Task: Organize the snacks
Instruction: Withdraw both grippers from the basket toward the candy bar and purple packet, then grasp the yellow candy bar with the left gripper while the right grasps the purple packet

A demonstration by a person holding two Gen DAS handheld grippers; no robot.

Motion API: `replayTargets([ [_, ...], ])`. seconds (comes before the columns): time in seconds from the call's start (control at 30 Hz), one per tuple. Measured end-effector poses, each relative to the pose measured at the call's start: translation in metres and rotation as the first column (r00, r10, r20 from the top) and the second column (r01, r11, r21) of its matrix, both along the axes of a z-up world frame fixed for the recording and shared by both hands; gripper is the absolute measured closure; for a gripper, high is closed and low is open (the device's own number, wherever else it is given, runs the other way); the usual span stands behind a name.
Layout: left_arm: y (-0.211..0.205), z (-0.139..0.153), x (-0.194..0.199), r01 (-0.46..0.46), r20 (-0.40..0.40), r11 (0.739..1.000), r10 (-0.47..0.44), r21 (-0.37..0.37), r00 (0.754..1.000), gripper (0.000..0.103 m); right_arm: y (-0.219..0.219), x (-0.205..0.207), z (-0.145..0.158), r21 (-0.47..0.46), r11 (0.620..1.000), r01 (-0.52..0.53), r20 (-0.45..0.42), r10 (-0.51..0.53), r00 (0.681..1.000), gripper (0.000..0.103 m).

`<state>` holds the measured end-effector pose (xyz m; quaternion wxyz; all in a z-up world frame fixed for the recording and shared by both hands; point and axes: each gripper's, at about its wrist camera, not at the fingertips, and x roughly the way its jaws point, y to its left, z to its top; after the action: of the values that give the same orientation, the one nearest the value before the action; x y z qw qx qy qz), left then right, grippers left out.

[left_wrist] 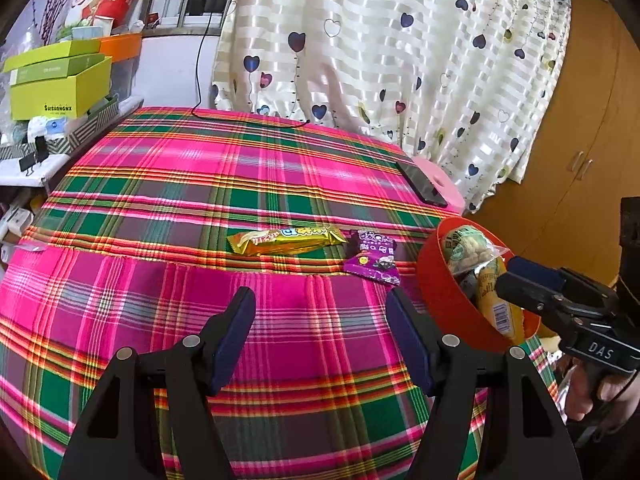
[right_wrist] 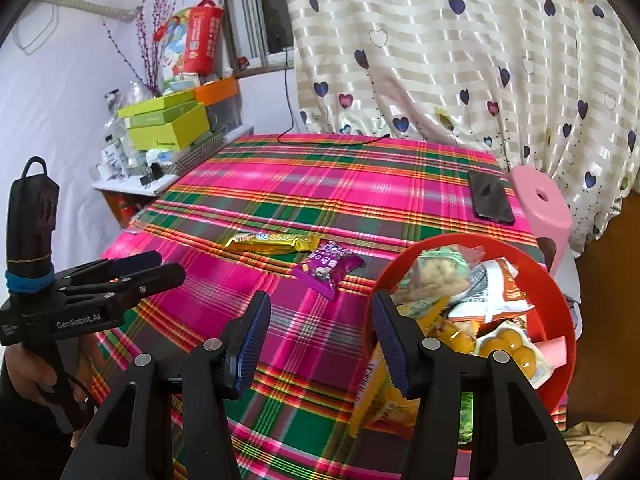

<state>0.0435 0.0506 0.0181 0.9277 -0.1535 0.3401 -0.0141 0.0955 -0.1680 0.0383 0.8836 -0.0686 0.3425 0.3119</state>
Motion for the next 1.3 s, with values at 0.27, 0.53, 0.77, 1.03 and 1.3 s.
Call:
replayTargets([
  [0.27, 0.010, -0.003, -0.005, -0.017, -0.005, 1.000, 0.017, 0.012, 1.000, 0.035, 0.017, 0.010, -0.008, -0.007, 1.000, 0.015, -0.039, -0.015, 0.999, 0.051],
  [0.53, 0.019, -0.006, -0.008, -0.017, 0.003, 1.000, 0.017, 0.005, 1.000, 0.035, 0.036, 0.025, -0.017, -0.019, 1.000, 0.023, -0.081, -0.025, 0.996, 0.051],
  [0.77, 0.029, -0.010, -0.011, -0.012, 0.011, 1.000, 0.012, -0.011, 1.000, 0.035, 0.060, 0.044, -0.030, -0.056, 0.998, 0.032, -0.128, -0.039, 0.991, 0.051],
  [1.03, 0.044, -0.014, -0.014, -0.026, 0.015, 0.999, 0.026, -0.029, 1.000, 0.035, 0.081, 0.077, -0.049, -0.139, 0.985, 0.105, -0.171, -0.128, 0.977, 0.051],
  [1.3, 0.053, -0.020, -0.012, -0.028, 0.009, 0.999, 0.028, -0.036, 1.000, 0.035, 0.096, 0.109, -0.066, -0.223, 0.962, 0.158, -0.194, -0.202, 0.960, 0.051],
])
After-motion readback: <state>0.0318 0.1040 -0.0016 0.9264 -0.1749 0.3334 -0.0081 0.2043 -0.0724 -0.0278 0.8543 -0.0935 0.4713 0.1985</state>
